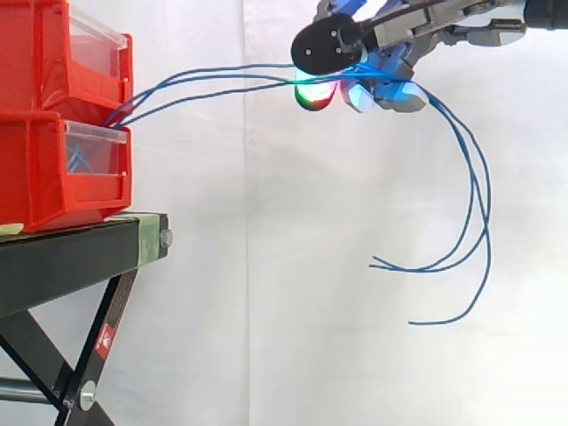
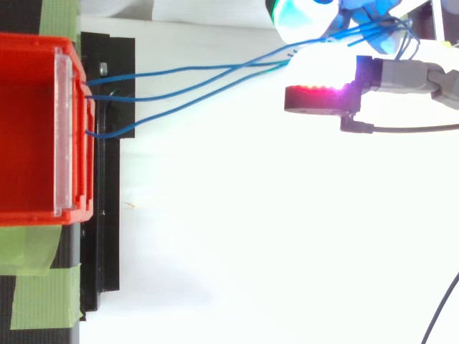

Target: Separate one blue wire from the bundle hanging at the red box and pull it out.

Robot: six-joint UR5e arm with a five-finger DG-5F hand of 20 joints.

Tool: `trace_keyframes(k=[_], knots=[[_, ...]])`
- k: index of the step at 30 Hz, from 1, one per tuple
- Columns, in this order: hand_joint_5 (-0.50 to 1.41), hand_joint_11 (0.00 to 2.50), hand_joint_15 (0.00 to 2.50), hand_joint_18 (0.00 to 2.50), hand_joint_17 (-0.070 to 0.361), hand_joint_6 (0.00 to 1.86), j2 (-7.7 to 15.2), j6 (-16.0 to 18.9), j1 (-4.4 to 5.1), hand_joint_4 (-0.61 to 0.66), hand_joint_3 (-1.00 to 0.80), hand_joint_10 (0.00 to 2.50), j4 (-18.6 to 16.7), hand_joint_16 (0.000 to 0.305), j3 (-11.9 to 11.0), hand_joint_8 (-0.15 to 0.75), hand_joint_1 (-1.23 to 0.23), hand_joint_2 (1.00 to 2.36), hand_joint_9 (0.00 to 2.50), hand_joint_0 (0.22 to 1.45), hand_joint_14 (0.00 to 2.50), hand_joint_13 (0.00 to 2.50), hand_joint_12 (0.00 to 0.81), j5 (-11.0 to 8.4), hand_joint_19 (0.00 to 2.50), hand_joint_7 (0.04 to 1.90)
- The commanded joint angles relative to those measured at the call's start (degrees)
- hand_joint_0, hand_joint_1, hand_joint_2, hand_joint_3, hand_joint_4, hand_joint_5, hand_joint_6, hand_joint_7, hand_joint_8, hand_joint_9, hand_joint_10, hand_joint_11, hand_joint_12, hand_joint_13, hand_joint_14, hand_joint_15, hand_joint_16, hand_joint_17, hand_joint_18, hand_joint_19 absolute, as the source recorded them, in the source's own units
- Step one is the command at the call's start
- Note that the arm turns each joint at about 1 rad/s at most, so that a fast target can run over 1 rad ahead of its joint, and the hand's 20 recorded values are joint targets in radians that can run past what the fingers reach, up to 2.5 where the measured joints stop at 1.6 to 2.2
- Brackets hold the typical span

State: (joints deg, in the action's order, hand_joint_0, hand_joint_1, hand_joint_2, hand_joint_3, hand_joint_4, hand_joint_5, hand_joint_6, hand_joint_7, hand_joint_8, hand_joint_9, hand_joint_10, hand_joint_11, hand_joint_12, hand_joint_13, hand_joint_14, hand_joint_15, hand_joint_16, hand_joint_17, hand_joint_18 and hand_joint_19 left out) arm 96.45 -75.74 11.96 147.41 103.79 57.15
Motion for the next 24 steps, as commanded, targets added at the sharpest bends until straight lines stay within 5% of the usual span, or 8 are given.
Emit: trace_keyframes(k=[1, 16, 24], knots=[[-0.17, 1.14, 1.65, 0.56, 0.109, 0.72, 0.1, 0.0, 0.17, 0.21, -0.29, 0.02, 0.1, 0.048, 0.0, 0.339, -0.59, 1.02, 1.04, 0.63, 0.00, 1.37, 0.317, -0.11, 0.69, 1.15], [-0.17, 1.16, 1.65, 0.59, 0.108, 0.76, 0.0, 1.2, 0.60, 0.18, -0.15, 0.02, 0.8, 0.048, 0.0, 0.339, -0.63, 1.03, 1.07, 0.64, 0.00, 1.39, 0.315, -0.20, 0.68, 1.11], [-0.17, 1.17, 1.62, 0.59, 0.106, 0.76, 0.0, 10.9, 1.40, 0.19, -0.14, 0.02, 4.6, 0.047, 0.0, 0.339, -0.64, 1.03, 1.07, 0.64, 0.00, 1.31, 0.328, -0.03, 0.67, 1.12]])
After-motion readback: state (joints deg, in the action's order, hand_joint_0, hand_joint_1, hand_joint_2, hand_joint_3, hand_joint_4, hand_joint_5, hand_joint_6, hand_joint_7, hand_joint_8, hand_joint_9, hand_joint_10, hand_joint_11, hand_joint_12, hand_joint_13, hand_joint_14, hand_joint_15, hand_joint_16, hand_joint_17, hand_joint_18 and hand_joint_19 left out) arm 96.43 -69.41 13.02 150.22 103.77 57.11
